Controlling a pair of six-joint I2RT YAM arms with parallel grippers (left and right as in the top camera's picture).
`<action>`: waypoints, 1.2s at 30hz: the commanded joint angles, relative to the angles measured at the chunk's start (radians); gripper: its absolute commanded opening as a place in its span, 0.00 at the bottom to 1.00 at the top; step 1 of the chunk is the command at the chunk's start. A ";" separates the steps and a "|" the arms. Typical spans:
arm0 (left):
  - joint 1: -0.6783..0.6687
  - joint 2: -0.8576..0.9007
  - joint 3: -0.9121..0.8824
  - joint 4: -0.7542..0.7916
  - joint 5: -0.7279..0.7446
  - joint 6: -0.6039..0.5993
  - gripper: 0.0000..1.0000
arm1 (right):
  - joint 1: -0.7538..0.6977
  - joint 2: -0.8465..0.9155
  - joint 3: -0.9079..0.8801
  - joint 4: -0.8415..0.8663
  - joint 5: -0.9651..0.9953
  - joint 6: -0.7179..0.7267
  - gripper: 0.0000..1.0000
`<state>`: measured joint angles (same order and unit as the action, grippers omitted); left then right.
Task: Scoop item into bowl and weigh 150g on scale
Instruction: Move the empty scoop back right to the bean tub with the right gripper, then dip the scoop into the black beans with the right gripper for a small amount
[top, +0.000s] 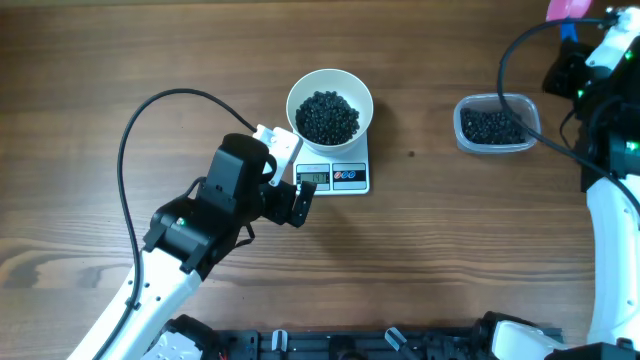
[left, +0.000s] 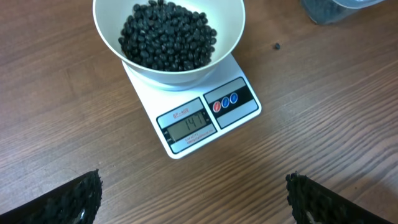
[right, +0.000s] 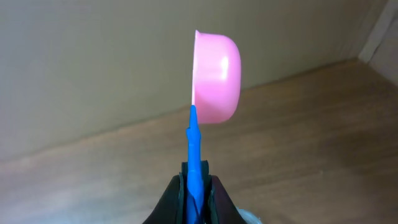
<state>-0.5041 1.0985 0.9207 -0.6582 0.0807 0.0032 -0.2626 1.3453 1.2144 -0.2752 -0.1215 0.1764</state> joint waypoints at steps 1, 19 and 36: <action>-0.004 0.001 -0.003 0.000 0.015 0.016 1.00 | -0.057 0.016 0.008 0.071 0.041 0.217 0.04; -0.005 0.001 -0.003 0.000 0.015 0.016 1.00 | -0.061 0.089 0.008 0.032 -0.087 0.091 0.04; -0.004 0.001 -0.003 0.000 0.015 0.016 1.00 | -0.061 0.107 -0.008 -0.459 -0.302 -0.659 0.04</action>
<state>-0.5041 1.0985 0.9207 -0.6609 0.0803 0.0032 -0.3302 1.4342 1.2171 -0.7227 -0.4442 -0.3790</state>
